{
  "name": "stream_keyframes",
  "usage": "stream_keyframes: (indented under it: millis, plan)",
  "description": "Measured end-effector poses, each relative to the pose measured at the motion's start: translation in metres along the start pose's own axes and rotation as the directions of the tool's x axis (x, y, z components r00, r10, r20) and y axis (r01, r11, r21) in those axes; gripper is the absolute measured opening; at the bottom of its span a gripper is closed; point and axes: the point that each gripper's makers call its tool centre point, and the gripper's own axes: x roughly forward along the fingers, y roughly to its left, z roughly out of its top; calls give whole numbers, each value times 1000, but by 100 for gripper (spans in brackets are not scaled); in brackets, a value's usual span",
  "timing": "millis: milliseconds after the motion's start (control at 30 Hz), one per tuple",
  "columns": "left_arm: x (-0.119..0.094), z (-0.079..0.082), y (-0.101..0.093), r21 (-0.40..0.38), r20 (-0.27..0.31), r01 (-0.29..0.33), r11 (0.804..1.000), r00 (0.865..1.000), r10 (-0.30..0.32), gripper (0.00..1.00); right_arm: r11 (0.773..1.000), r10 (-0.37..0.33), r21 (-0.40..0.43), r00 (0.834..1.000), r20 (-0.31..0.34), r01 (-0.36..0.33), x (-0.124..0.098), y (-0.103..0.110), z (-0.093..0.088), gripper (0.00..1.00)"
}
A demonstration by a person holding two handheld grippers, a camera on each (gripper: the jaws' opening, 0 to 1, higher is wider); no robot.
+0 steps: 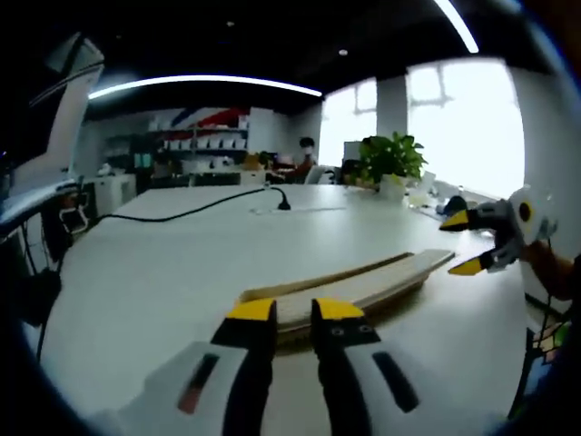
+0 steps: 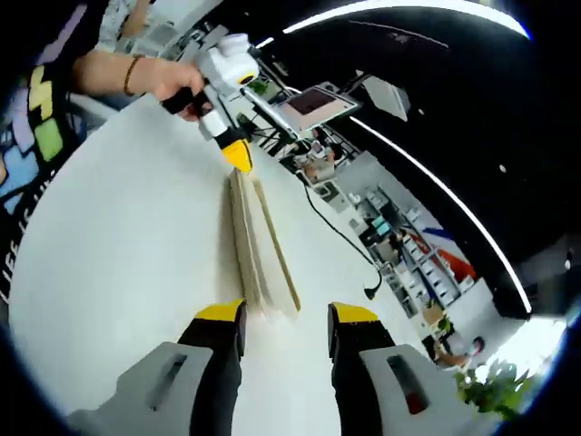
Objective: Arrange the utensils inside the cutlery case until each visible utensil rests in its matching compartment.
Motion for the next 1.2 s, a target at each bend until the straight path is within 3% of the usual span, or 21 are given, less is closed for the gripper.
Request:
stream_keyframes:
  millis: [67,100,167,200,233,300,367,433,533,600,633,667,700,733,767,800,867,1000,1033,1100,1200]
  plan:
    - [0,0,0,0,0,-1,1000,1000,1,16,991,14,136,1000,14,-15,-7,0,-2,38]
    - [0,0,0,7,0,-2,1000,1000,2,16,966,31,257,999,6,-32,-12,2,-6,37]
    - [-1,0,0,15,-2,-4,1000,1000,4,17,888,65,458,998,-16,-50,-20,7,-11,33]
    - [-1,0,-1,16,-3,-6,1000,1000,6,16,834,82,548,997,0,-69,-23,10,-11,33]
    - [-1,0,-1,18,-3,-8,1000,1000,8,17,754,92,651,996,21,-83,-26,12,-10,33]
    - [-1,0,-1,25,-2,-13,1000,1000,13,16,561,101,818,991,86,-129,-30,15,-6,35]
    - [-1,0,-2,35,-1,-17,999,1000,17,16,371,94,913,985,144,-169,-33,17,-3,35]
    - [-1,0,-1,40,-1,-18,999,1000,18,16,261,49,948,983,177,-184,-35,17,-1,39]
    - [-1,0,-1,37,-1,-14,999,1000,14,16,48,9,975,976,218,-219,-34,20,3,48]
    - [-1,0,-1,40,0,-16,999,1000,17,16,-43,-2,968,969,247,-247,-30,23,5,43]
    - [-1,0,-1,43,0,-17,999,1000,17,16,-109,-22,958,964,264,-264,-28,22,7,41]
    - [-1,0,-1,45,0,-17,999,1000,17,16,-198,-33,939,959,281,-282,-26,22,9,39]
    - [-1,0,-1,46,-1,-16,999,1000,16,16,-265,-28,921,958,287,-284,-24,25,10,39]
    - [-1,0,-1,45,-1,-14,999,1000,14,16,-270,-29,923,961,275,-272,-20,25,8,38]
    - [-1,0,-1,43,-1,-13,999,1000,13,16,-250,-27,933,965,262,-261,-17,26,6,38]
    - [-1,0,-1,41,-1,-12,999,1000,12,16,-254,-27,932,965,260,-258,-17,25,6,36]
    - [0,1,-1,41,-1,-13,999,1000,13,16,-323,-36,908,962,270,-267,-15,23,9,33]
    - [0,1,-3,39,0,-2,999,1000,2,16,-347,-12,897,957,289,-275,-9,23,15,33]
    - [0,1,-4,39,0,-1,999,1000,1,16,-366,-6,886,953,303,-284,-8,25,17,32]
    - [-1,1,-4,36,1,1,999,1000,-1,16,-443,10,852,948,317,-280,-6,29,22,29]
    - [-1,0,-6,34,-1,13,999,1000,-13,16,-436,29,858,949,314,-271,-1,32,22,25]
